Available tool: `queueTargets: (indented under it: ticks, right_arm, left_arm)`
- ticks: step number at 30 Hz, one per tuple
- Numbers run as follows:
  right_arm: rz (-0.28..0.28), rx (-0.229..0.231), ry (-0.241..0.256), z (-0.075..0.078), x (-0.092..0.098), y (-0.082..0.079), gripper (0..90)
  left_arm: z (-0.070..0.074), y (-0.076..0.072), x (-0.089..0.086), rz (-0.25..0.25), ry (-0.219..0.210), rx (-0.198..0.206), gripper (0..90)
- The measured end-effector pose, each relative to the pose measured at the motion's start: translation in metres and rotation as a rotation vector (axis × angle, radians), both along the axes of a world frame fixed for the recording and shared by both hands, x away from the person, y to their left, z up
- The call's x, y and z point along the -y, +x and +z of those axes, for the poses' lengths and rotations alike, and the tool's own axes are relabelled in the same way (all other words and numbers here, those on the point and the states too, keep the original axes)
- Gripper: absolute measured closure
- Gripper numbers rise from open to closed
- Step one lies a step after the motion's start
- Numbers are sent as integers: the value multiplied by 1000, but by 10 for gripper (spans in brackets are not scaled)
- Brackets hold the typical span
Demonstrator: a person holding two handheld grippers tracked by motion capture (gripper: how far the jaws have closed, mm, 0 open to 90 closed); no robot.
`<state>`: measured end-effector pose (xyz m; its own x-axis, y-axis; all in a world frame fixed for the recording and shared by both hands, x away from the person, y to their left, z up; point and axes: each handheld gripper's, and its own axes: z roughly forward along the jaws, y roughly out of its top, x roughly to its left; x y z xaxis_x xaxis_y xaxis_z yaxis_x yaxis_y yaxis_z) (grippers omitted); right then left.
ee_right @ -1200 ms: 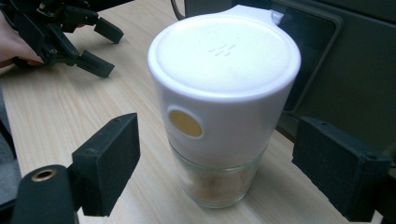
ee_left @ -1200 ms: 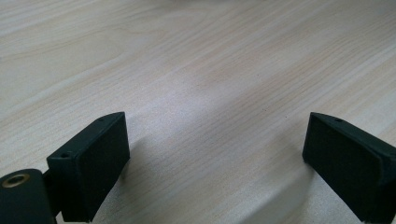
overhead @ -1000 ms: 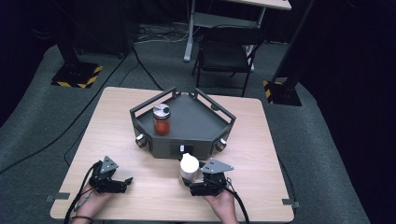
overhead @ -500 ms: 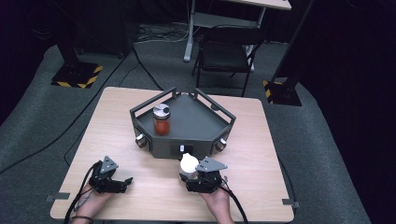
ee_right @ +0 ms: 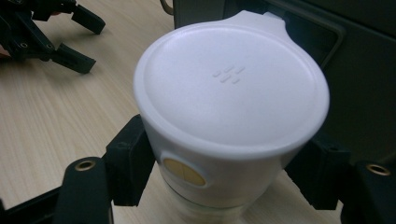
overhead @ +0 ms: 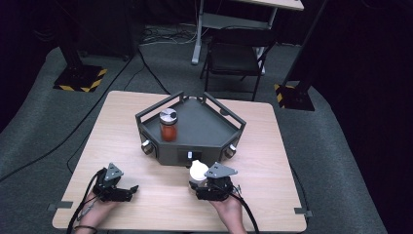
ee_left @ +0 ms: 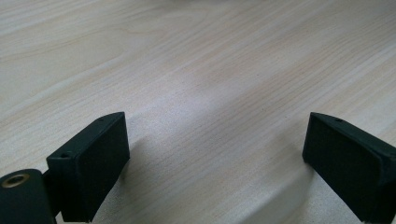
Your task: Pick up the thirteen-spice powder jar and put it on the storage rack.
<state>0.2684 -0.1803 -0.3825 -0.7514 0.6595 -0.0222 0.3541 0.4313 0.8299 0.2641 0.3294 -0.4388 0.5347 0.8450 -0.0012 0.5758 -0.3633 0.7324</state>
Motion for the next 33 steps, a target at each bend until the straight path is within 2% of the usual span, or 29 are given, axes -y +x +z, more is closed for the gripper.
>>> queueTargets:
  ticks: [5,14,20,23,33]
  right_arm:
    - [7,8,-9,13,5,-1,298]
    - [10,26,17,43,21,0,298]
    - [8,35,22,62,27,4,297]
    - [6,36,43,70,33,7,298]
    - [6,58,62,99,37,16,298]
  left_arm:
    - [0,0,0,0,0,0,67]
    - [0,0,0,0,0,0,67]
    - [0,0,0,0,0,0,67]
    - [0,0,0,0,0,0,67]
    - [0,0,0,0,0,0,67]
